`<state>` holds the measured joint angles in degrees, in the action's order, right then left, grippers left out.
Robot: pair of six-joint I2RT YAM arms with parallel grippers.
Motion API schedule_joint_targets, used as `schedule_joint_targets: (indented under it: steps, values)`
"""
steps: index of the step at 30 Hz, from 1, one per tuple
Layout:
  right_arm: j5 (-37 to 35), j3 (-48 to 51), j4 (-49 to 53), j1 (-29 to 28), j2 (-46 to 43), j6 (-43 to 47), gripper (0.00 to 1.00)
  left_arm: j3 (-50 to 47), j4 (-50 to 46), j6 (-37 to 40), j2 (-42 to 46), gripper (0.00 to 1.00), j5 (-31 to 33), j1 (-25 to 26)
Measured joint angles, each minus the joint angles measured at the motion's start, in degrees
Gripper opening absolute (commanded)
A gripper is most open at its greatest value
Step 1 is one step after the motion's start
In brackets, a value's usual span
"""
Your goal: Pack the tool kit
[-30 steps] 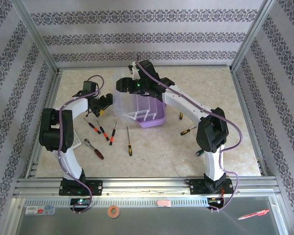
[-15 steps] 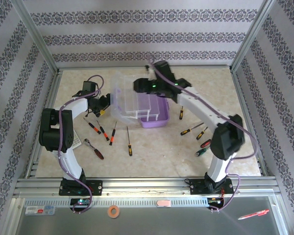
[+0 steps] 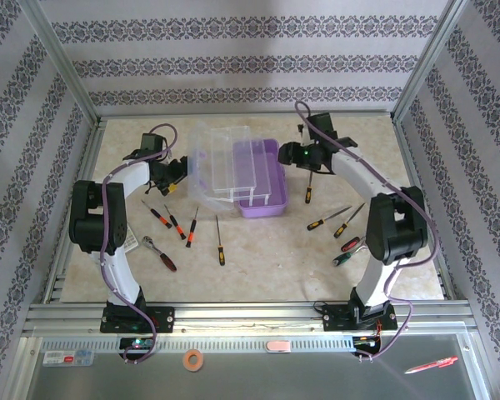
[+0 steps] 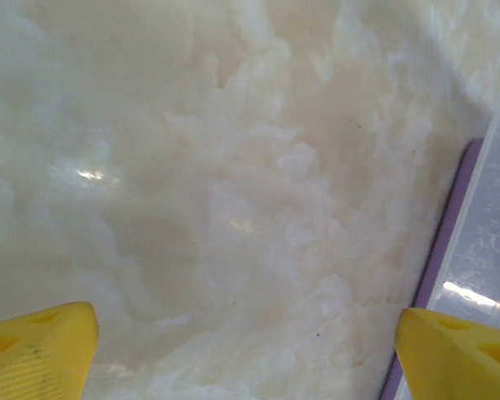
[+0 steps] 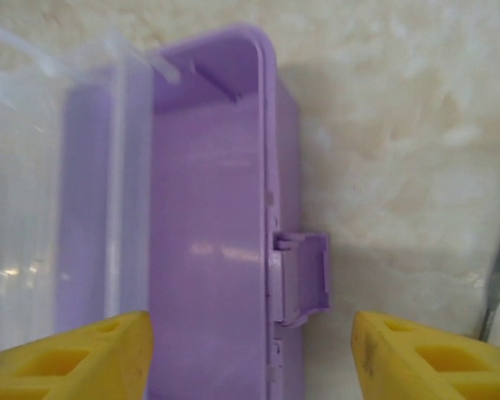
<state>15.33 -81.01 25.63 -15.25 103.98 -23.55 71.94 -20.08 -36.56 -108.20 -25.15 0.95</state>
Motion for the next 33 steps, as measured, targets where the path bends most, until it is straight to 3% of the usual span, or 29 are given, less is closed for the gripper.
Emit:
schedule_joint_targets:
  steps: [7, 14, 17, 33]
  values:
    - [-0.44, 1.88, -0.79, -2.84, 4.20, -0.22, 0.51, 3.45, -2.89, 1.75, -2.80, 0.92, 3.08, 0.00]
    - [-4.07, 5.14, -3.69, -3.65, 4.22, -2.23, 0.24, 5.57, -5.49, 3.19, -5.49, 0.92, 4.68, -0.31]
    - [-5.70, 6.29, -4.96, -3.67, 4.17, -3.17, 0.17, 7.06, -5.64, 3.39, -6.29, 0.92, 5.55, -0.31]
    - [-16.98, 4.96, -0.46, -4.46, 0.94, -2.89, 0.08, 11.78, -6.58, 3.37, -9.84, 0.91, 6.38, -0.31]
